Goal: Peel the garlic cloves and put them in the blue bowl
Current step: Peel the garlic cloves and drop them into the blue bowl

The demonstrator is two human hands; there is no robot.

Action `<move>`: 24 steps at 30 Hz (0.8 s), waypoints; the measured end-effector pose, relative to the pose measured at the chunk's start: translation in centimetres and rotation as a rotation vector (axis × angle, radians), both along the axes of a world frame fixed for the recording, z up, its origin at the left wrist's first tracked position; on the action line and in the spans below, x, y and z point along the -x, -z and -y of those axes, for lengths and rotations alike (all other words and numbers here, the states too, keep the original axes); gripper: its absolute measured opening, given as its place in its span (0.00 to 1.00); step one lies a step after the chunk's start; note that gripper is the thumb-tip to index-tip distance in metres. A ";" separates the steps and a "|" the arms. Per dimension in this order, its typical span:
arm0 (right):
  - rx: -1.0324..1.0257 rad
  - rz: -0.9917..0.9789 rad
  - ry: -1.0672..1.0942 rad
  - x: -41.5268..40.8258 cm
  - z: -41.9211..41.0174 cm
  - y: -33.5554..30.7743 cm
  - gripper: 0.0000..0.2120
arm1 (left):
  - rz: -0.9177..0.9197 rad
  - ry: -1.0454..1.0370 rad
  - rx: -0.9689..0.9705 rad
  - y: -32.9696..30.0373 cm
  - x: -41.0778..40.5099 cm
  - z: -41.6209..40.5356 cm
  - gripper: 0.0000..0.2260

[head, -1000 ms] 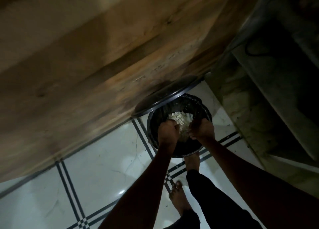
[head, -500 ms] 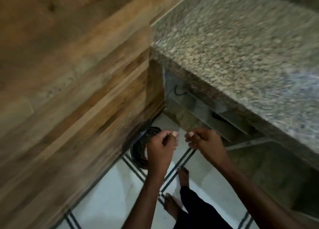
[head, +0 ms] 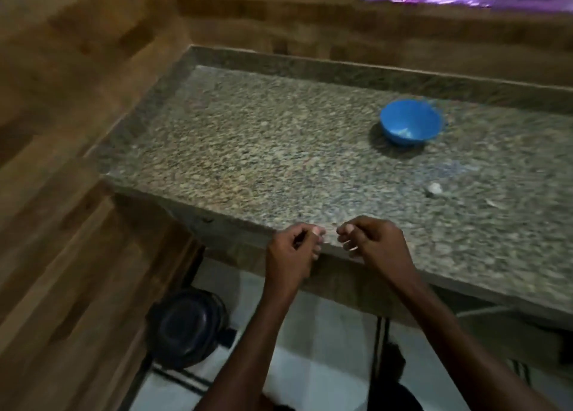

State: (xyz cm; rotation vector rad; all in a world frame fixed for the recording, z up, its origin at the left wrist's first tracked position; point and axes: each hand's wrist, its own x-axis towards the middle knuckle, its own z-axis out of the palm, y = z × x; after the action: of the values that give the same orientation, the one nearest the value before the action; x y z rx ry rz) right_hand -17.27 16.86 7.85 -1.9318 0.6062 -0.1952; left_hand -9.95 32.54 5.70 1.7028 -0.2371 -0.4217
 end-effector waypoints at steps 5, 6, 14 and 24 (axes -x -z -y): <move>-0.055 -0.005 0.148 5.0 11.8 1.3 0.13 | -0.052 0.049 -0.009 0.1 3.3 12.2 0.08; -0.052 -0.011 0.168 5.7 13.8 1.6 0.13 | -0.057 0.057 -0.020 0.3 3.7 14.3 0.08; 0.121 -0.207 0.244 7.0 25.4 5.2 0.09 | 0.063 0.201 -0.239 4.1 2.3 25.5 0.07; 0.623 -0.574 0.301 3.0 32.9 9.4 0.06 | 0.419 0.312 -0.554 8.8 -3.1 29.8 0.07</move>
State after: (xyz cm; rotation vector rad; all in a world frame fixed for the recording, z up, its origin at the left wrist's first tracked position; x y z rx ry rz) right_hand -20.26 -16.07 -1.56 -2.5064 1.3439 -0.0065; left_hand -6.86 2.73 -3.13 2.3046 -0.7532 -0.3737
